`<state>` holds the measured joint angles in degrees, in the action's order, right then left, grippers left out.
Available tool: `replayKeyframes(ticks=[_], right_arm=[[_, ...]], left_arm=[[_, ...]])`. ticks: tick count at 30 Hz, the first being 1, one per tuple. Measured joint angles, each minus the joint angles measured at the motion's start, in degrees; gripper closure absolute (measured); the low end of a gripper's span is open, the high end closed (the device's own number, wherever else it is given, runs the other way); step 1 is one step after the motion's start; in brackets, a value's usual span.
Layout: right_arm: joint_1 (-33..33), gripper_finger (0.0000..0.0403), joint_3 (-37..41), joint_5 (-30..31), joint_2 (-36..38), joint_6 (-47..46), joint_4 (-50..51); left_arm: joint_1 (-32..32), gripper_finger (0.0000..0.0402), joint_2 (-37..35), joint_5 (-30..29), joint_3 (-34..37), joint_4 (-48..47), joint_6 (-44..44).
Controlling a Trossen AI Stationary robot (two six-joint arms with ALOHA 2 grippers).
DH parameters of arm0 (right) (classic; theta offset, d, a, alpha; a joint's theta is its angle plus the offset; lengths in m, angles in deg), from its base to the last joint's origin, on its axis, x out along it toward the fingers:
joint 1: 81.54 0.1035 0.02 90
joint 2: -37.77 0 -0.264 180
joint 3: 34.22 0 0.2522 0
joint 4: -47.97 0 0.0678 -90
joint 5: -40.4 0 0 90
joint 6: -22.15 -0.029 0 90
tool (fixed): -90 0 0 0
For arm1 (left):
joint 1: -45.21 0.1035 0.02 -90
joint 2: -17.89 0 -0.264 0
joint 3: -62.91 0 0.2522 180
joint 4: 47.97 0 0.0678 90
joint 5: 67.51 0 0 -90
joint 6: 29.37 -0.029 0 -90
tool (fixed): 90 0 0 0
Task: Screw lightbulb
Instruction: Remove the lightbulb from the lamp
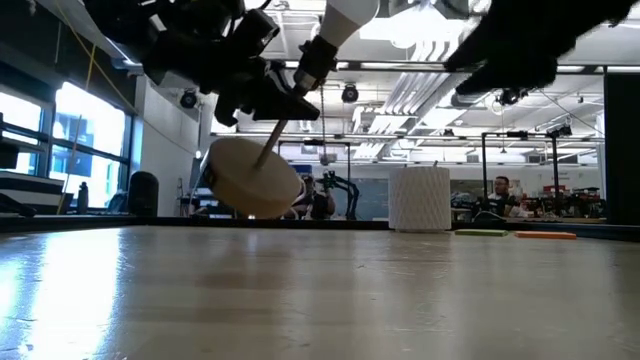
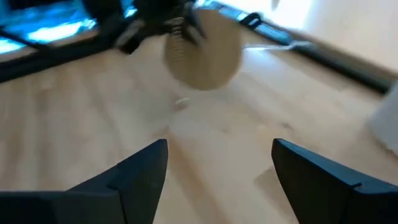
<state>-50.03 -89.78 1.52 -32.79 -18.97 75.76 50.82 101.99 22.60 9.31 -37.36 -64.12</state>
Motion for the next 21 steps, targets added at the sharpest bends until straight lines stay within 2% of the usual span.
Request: replayKeyframes(ticks=[4,6,10,13,18,21], right_arm=[[-2.78,0.0118,4.22,9.33,1.97,4.45,-7.09],[-4.91,0.0118,3.61,10.3,4.78,7.88,-6.08],[-7.24,0.0118,-0.49,5.44,12.25,18.0,-4.29],[-7.54,0.0119,-2.56,4.32,16.6,21.86,-4.5],[-9.12,0.0119,-2.43,2.76,19.45,23.58,-6.93],[-12.49,0.0119,-2.36,-3.3,18.92,23.29,-6.98]], left_arm=[[0.4,0.0381,0.0,-0.22,0.0,1.5,-3.19],[1.52,0.0381,0.0,1.3,0.0,2.96,-4.77],[6.36,0.0381,-0.09,5.68,0.0,6.39,-3.92],[9.98,0.0381,-0.42,8.23,0.0,6.06,-2.04],[12.93,0.0381,-0.42,8.79,0.0,4.97,0.93],[13.2,0.0381,-0.42,8.78,0.0,4.37,0.23]])
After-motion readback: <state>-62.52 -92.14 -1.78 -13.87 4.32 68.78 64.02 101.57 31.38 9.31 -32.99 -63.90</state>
